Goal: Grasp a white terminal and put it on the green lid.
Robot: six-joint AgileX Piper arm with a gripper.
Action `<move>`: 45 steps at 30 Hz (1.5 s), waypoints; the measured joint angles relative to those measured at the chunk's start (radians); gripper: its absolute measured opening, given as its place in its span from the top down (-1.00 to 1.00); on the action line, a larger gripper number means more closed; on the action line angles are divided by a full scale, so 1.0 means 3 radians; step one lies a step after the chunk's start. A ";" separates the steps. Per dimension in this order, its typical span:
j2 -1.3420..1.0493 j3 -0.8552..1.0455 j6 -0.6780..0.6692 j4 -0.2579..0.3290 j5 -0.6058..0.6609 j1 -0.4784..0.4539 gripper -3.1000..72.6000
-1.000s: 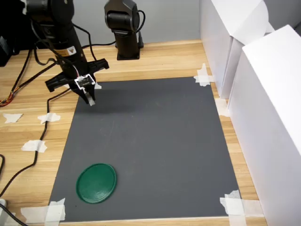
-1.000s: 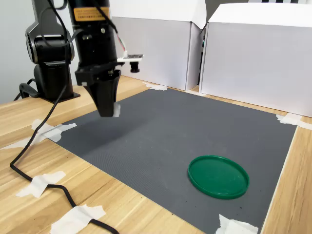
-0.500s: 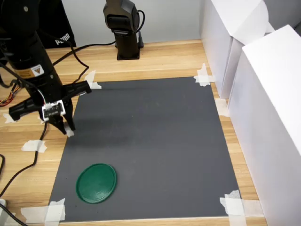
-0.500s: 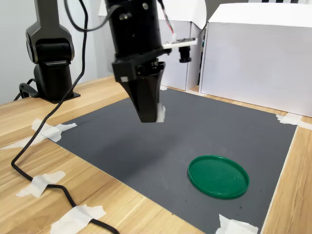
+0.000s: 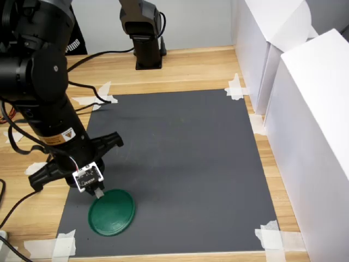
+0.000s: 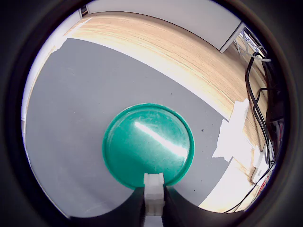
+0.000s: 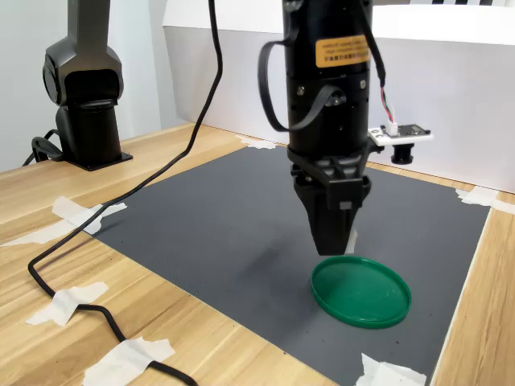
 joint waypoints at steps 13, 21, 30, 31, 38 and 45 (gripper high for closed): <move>0.0245 -0.0057 -0.0027 0.0079 -0.0134 0.0000 0.63; 0.0251 -0.0057 -0.0147 0.0145 -0.0134 0.0000 0.14; 0.0139 -0.0057 -0.0147 0.0230 -0.0124 0.0000 -0.46; 0.0077 -0.0057 -0.0147 0.0282 -0.0124 0.0000 -0.46; -0.0518 0.0203 -0.0130 0.0455 -0.0183 0.0000 -0.16; -0.1192 0.0983 -0.0054 0.0373 -0.0605 0.0000 0.82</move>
